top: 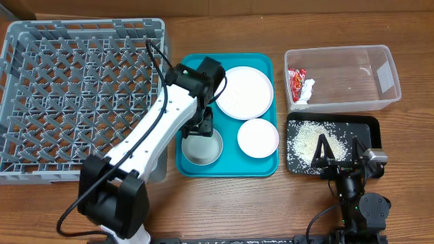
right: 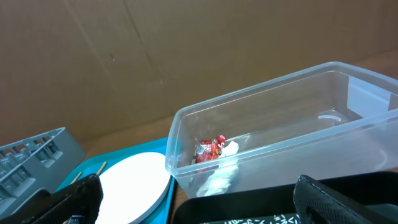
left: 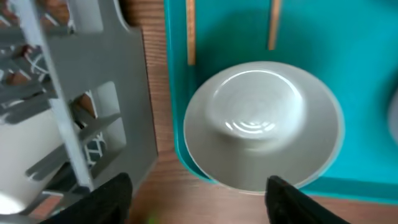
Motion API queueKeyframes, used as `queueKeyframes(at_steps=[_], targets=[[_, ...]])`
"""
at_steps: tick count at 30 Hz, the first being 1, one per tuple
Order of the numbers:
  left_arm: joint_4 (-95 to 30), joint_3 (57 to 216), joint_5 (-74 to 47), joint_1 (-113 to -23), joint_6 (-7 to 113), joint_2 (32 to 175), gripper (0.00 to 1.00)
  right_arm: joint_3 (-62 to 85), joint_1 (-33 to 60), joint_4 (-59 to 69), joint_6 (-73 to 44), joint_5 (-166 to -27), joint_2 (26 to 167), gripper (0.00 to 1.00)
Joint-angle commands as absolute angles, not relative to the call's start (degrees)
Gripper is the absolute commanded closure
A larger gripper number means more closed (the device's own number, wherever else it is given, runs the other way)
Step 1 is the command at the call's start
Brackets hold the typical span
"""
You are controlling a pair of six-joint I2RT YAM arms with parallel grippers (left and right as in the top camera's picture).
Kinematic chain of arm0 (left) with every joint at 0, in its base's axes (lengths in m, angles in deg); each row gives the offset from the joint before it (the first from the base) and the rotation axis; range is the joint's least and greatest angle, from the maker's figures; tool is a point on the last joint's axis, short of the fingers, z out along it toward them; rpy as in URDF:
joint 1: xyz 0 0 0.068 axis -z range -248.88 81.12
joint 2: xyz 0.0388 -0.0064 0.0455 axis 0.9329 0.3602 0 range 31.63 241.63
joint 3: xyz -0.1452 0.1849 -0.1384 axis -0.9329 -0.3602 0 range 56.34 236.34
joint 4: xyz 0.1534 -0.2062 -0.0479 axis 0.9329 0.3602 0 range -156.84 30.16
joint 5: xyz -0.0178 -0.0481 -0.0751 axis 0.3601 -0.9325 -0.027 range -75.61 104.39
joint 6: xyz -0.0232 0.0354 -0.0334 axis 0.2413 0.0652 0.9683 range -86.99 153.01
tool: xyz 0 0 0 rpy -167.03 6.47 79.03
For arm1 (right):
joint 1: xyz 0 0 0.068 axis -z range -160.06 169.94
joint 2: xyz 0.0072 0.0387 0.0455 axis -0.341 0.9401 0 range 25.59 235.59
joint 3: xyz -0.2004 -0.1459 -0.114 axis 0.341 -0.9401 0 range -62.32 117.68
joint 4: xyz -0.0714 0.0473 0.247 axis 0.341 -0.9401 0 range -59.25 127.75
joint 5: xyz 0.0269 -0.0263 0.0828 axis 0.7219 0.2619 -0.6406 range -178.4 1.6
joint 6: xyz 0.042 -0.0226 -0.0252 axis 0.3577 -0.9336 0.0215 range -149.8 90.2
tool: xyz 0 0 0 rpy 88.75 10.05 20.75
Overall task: Sort waste into correct bins and load items into the dishwasher
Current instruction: 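Reach the left gripper to the grey bowl and grasp its rim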
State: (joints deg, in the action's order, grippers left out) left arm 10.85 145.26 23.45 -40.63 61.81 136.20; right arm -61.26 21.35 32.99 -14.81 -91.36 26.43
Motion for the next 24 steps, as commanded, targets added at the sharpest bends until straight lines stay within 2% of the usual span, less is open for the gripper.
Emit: queueKeyframes(at_steps=[1,9,11,20,21,24], targets=[[7.8,141.0,24.9,-41.2,63.2,138.0,0.34,-61.9,21.6,33.3,-14.8,-91.0,25.8,0.00],[-1.8,134.1,19.0,-44.1,58.2,138.1,0.33,-61.9,21.6,33.3,-14.8,-91.0,25.8,0.00],[-2.3,134.0,18.8,-45.9,57.4,138.1,0.37,-61.9,21.6,33.3,-14.8,-91.1,25.8,0.00],[-8.5,128.7,12.5,-48.7,53.1,138.1,0.43,-61.9,21.6,33.3,-14.8,-91.1,25.8,0.00],[-8.7,128.1,12.3,-48.7,53.0,138.1,0.45,-61.9,21.6,33.3,-14.8,-91.0,25.8,0.00],[-8.6,127.7,11.8,-48.7,52.0,138.1,0.65,-61.9,21.6,33.3,-14.8,-91.1,25.8,0.00]])
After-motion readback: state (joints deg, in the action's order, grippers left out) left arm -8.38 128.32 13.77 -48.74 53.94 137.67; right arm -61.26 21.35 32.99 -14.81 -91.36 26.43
